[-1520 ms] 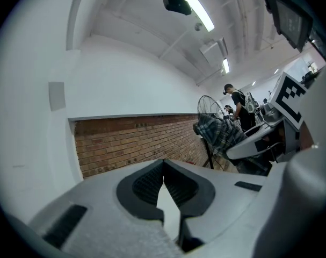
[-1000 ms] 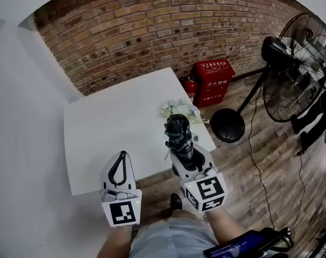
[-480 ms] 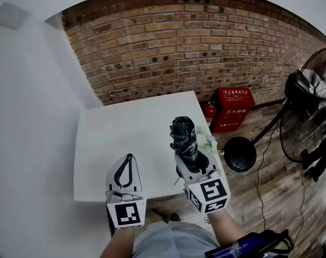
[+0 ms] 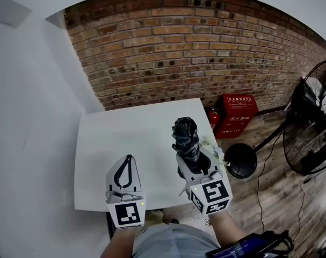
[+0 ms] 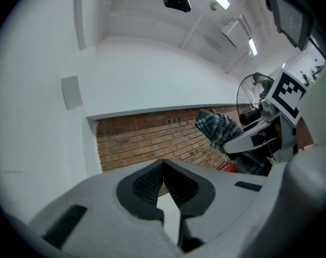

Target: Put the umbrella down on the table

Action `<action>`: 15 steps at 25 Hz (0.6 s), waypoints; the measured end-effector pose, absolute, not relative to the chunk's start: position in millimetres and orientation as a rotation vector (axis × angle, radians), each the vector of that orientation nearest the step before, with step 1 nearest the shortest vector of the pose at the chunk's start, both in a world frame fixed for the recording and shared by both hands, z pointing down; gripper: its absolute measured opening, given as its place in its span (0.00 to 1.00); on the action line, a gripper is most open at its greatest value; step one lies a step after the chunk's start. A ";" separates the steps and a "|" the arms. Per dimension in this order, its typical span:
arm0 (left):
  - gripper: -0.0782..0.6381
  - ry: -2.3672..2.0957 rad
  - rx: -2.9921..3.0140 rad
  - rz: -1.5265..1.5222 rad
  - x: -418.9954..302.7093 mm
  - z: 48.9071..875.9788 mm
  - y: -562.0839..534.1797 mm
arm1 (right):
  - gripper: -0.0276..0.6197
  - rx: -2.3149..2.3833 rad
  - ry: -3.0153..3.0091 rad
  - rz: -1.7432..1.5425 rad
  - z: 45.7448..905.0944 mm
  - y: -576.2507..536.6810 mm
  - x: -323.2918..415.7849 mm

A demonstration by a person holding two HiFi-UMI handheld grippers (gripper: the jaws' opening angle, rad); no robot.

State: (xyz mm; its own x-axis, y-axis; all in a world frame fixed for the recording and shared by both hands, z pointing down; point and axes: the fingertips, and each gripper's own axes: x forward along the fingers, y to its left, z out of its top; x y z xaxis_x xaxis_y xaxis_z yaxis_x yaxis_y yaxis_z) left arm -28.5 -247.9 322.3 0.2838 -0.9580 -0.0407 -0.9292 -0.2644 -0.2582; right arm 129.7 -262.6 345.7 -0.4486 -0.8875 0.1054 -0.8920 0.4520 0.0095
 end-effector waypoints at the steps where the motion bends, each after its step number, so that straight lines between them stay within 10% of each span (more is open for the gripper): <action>1: 0.11 1.743 -2.316 -0.186 -33.9 323.0 -254.2 | 0.32 1.595 -2.593 0.074 346.9 -268.5 126.0; 15: 0.11 1.833 -2.291 -0.201 -107.5 341.6 -343.5 | 0.32 1.562 -2.535 0.110 367.3 -358.0 77.6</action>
